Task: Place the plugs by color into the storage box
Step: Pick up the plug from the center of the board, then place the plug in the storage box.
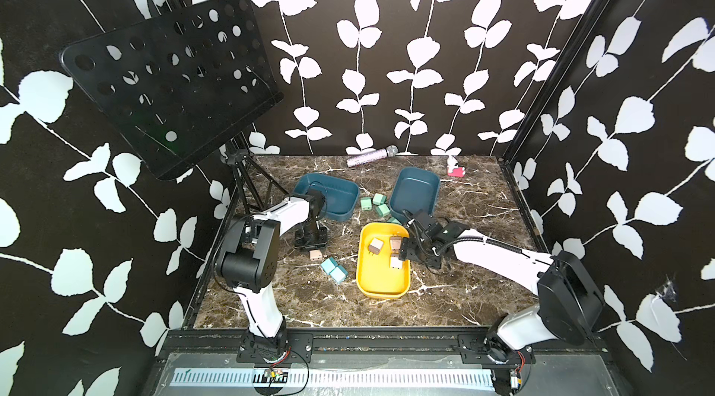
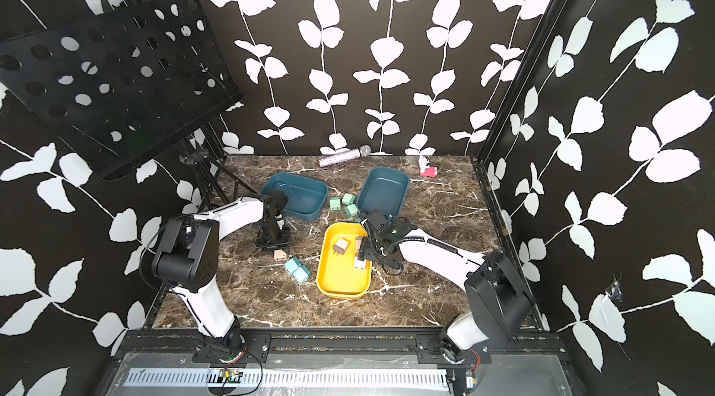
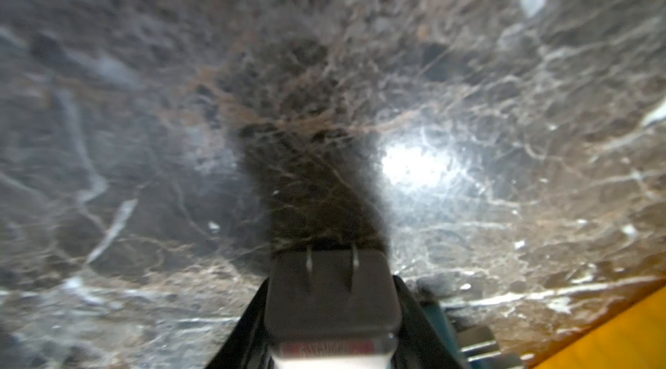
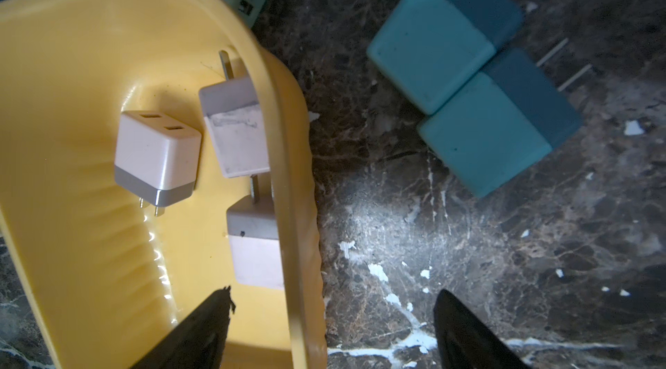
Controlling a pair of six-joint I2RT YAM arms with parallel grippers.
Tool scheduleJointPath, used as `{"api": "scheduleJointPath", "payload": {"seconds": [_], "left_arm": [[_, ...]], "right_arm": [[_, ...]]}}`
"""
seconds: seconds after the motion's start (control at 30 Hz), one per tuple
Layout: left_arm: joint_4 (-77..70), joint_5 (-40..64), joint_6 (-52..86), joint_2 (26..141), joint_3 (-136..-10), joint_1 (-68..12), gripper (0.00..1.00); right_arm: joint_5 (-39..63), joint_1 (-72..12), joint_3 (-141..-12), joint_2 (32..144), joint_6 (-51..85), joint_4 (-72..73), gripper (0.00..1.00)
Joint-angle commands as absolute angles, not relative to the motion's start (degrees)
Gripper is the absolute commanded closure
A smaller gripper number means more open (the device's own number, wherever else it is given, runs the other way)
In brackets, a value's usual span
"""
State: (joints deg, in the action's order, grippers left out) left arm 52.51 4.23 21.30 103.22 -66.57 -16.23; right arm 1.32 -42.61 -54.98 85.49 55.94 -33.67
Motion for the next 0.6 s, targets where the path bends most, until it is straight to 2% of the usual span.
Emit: {"api": "scheduleJointPath", "payload": {"seconds": [0.0,0.2,0.57], "left_arm": [[58.26,0.57,17.38,99.88,-69.77,-16.29,0.59],[63.22,2.43,18.05,96.94,-76.48,-18.91,0.58],[64.69,9.15,26.38,103.29,-90.79,-36.76,0.56]], "right_arm": [[-0.33,-42.92,-54.05,83.57,56.59,-34.8,0.14],[-2.44,-42.63,-54.06,81.86,56.6,-36.02,0.13],[-5.19,-38.46,-47.91,72.44,58.56,-37.94,0.13]]}}
